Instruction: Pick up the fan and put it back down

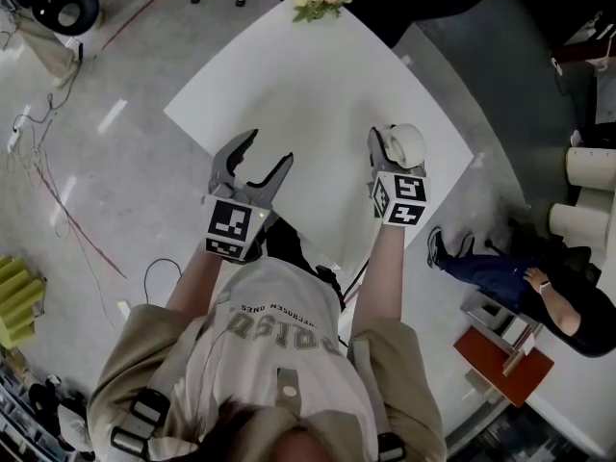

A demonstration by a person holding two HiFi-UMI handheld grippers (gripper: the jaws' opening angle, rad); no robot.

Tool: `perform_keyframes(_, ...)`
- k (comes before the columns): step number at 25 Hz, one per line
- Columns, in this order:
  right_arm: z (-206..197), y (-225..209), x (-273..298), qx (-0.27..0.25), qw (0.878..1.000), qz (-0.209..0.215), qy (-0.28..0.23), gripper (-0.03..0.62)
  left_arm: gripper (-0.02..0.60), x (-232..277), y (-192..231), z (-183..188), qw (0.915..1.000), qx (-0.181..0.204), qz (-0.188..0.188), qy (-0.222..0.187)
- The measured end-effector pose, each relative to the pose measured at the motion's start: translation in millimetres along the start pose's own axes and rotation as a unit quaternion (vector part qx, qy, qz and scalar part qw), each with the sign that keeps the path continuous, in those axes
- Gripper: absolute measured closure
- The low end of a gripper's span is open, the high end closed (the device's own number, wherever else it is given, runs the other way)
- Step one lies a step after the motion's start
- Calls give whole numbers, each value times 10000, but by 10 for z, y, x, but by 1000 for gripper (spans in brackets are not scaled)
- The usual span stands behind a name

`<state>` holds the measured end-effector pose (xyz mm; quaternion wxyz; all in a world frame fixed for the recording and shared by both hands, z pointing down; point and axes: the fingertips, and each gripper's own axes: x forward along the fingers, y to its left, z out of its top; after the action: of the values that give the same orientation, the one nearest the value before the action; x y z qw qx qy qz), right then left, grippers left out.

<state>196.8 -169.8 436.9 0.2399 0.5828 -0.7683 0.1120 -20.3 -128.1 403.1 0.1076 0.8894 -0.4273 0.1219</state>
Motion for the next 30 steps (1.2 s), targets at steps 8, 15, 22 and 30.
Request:
perform_keyframes(8, -27, -3, 112, -33, 9999, 106, 50, 425, 290, 103, 26, -59, 9999, -83, 34, 74)
perform_keyframes(15, -134, 49, 279, -20, 9995, 260, 152, 425, 290, 158, -3, -205, 9995, -180, 36, 245)
perform_keyframes(22, -230, 42, 451, 5, 9990, 364, 261, 425, 290, 260, 14, -286, 9991, -245, 87, 342)
perform_keyframes(30, -360, 40, 604, 34, 9982, 457, 377, 425, 288, 335, 21, -400, 9983, -330, 138, 450)
